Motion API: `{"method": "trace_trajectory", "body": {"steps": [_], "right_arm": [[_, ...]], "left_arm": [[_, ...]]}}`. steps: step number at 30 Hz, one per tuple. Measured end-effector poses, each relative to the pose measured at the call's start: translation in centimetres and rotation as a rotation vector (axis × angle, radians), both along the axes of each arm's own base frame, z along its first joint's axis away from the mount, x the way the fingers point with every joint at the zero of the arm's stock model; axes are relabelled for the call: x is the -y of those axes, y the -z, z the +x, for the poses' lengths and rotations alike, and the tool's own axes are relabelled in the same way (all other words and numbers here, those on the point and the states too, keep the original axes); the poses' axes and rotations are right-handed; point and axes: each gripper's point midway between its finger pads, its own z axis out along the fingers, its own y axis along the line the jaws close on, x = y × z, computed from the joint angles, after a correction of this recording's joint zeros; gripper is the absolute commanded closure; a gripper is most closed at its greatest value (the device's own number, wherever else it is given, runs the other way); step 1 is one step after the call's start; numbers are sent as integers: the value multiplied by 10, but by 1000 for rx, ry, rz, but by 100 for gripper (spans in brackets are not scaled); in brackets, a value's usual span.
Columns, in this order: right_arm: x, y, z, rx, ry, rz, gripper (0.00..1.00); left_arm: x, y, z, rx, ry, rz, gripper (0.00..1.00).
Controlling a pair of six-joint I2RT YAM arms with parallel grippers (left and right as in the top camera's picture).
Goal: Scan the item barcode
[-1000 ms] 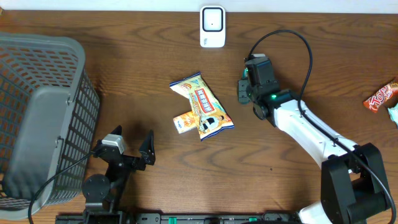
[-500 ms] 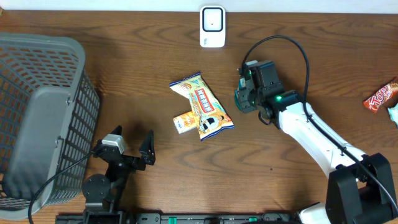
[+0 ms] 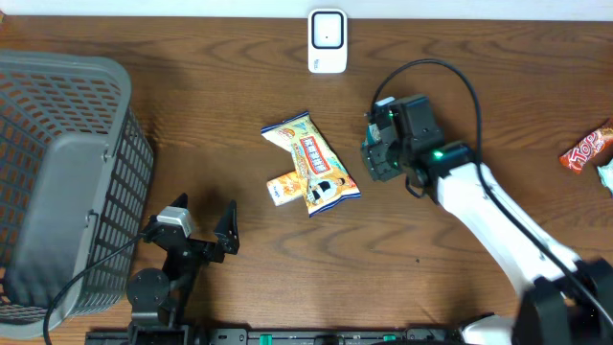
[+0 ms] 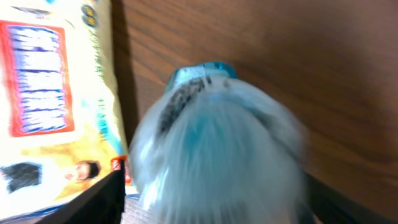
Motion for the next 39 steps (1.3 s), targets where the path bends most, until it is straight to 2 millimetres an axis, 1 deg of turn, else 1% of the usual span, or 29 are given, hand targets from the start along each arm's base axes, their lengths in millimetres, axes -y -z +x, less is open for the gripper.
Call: {"method": "trace_trajectory", "body": {"steps": [1,2,4,6,10,11,12,13,15,16,17,19,22,24,27,31,35,39], "right_arm": [[1,-12,-2,20,6,13,18],[1,-24,-3,40,14,27,17],[3,-50,-7,65,27,47,17],[5,-76,-13,60,41,58,16],[4,-119,-20,17,59,80,11],[4,-123,-22,-3,62,77,11],[2,-135,-20,-29,63,75,11],[1,-143,-19,-73,64,63,11],[-2,-148,-13,-124,69,45,13],[-3,-147,-11,-168,73,28,14],[-6,-144,-5,-203,77,14,15],[-10,-133,5,-264,81,-11,15],[-18,-107,26,-351,85,-48,16],[-21,-85,32,-411,88,-74,17],[-21,-53,32,-505,95,-115,20],[-19,-26,28,-596,100,-157,21],[-16,-13,24,-643,104,-191,20],[-15,-5,24,-662,106,-203,24]], "left_arm": [[0,0,0,0,0,0,2],[0,0,0,0,0,0,2],[0,0,0,0,0,0,2],[0,0,0,0,0,0,2],[0,0,0,0,0,0,2],[0,0,0,0,1,0,2],[0,0,0,0,0,0,2],[0,0,0,-1,0,0,2],[0,0,0,0,0,0,2],[0,0,0,-1,1,0,2],[0,0,0,-1,0,0,2],[0,0,0,-1,0,0,2],[0,0,0,-1,0,0,2],[0,0,0,-1,0,0,2],[0,0,0,-1,0,0,2],[0,0,0,-1,0,0,2],[0,0,0,-1,0,0,2],[0,0,0,-1,0,0,2]]}}
